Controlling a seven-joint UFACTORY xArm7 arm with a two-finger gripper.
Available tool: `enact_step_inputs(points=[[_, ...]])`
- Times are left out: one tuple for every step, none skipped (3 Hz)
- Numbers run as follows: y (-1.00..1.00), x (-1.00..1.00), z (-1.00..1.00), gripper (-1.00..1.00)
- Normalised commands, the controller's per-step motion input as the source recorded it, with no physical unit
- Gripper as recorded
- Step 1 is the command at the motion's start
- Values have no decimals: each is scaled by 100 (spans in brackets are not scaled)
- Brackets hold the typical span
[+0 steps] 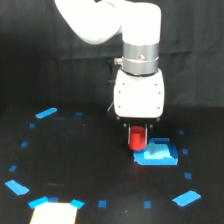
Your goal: Pick up the red object from the table
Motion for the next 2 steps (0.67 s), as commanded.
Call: enact_step_inputs(points=[[69,36,100,-78],[74,-8,100,-48]])
